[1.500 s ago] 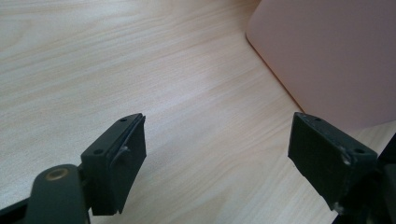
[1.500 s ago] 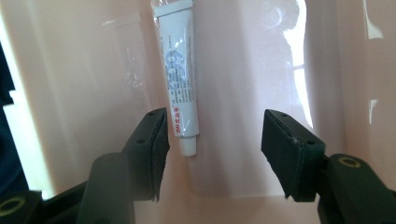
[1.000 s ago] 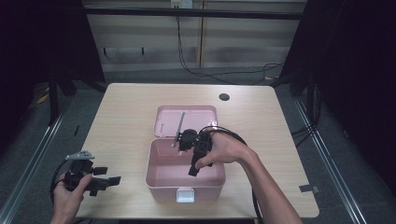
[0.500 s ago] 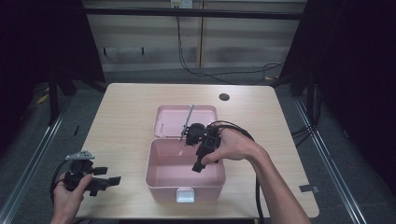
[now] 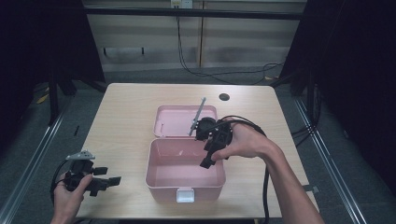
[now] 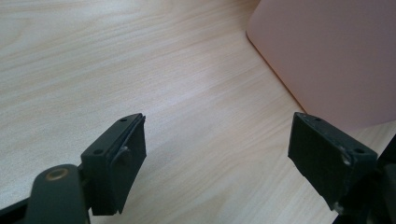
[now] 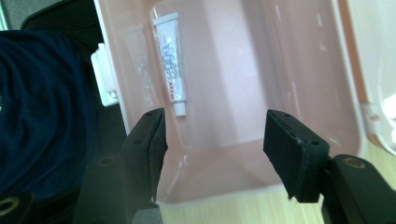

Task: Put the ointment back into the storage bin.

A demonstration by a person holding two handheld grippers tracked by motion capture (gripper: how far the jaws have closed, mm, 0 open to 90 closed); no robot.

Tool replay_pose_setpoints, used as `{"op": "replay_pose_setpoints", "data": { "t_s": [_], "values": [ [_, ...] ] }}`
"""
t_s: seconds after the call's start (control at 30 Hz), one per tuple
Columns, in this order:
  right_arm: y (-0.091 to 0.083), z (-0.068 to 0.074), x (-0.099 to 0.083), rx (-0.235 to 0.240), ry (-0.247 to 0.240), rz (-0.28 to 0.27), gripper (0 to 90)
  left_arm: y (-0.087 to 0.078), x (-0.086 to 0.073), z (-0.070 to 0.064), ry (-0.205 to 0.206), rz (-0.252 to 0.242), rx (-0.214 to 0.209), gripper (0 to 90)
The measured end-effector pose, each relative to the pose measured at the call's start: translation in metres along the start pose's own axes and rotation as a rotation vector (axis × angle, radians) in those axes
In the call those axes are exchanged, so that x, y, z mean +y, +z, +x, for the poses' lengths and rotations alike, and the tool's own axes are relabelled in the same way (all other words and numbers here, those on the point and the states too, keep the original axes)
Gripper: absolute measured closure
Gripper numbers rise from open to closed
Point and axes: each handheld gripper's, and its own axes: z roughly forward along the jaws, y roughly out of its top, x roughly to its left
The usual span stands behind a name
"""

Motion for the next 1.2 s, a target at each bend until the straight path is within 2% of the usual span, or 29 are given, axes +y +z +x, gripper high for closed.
{"op": "replay_pose_setpoints", "data": {
  "t_s": [0.1,0.4,0.6,1.03,1.2],
  "values": [
    [-0.005,-0.001,-0.007,-0.011,0.024,-0.013,39.9,-0.001,0.0,0.0,-0.007,-0.009,0.0,19.1],
    [-0.014,0.0,-0.028,-0.05,0.075,-0.003,39.7,0.0,0.0,0.0,-0.008,-0.009,0.001,19.1],
    [-0.019,-0.001,-0.044,-0.076,0.119,-0.027,39.8,0.0,0.0,0.0,-0.009,-0.009,0.003,19.0],
    [-0.013,-0.008,-0.083,-0.119,0.232,-0.055,43.1,0.0,0.0,0.0,-0.009,-0.011,0.006,19.1],
    [-0.004,-0.012,-0.099,-0.125,0.306,-0.041,43.7,0.0,0.0,0.0,-0.013,-0.01,0.007,19.0]
  ]
}}
